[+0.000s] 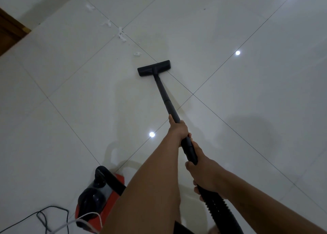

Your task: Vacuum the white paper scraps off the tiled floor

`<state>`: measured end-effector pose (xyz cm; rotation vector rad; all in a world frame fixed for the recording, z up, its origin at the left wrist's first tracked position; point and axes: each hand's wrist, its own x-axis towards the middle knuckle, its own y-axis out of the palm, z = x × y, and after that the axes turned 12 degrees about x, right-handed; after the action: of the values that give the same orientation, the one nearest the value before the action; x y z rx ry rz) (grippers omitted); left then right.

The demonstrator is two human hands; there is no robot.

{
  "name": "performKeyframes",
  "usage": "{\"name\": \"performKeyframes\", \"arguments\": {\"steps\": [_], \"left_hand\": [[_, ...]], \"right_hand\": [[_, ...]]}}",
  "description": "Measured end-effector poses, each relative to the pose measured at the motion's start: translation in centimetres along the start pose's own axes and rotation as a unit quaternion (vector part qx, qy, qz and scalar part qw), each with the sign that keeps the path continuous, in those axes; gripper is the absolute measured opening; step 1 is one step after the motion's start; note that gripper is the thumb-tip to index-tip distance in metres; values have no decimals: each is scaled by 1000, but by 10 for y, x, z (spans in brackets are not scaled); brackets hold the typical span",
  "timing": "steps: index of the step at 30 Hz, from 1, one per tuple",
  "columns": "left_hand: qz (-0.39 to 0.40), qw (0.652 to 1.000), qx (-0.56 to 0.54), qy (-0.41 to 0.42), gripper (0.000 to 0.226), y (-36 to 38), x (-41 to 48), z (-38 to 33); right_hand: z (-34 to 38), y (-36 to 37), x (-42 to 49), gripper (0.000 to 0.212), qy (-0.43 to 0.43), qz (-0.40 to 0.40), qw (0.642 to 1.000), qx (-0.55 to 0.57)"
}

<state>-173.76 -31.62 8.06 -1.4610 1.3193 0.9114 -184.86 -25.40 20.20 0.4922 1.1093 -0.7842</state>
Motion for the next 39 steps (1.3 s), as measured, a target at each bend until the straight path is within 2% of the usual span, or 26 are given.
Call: {"name": "performKeyframes", "arguments": {"steps": [11, 19, 28, 35, 39], "left_hand": [[-14, 1000, -3, -8, 66, -36, 16, -55], [-17, 998, -45, -26, 65, -4, -8, -72], [5, 999, -29, -46, 68, 64, -67, -33], [26, 998, -8, -55, 69, 80, -91, 10], [39, 998, 3, -57, 70, 76, -113, 42]], "right_hand": [[58, -11, 30, 80, 9, 8, 1000, -17], [49, -50, 17, 80, 15, 21, 1000, -18], [-9, -77, -57, 78, 42, 39, 998, 38], [-46, -51, -89, 74, 80, 24, 991, 104], [-60, -23, -118, 76, 90, 21, 994, 66]]}}
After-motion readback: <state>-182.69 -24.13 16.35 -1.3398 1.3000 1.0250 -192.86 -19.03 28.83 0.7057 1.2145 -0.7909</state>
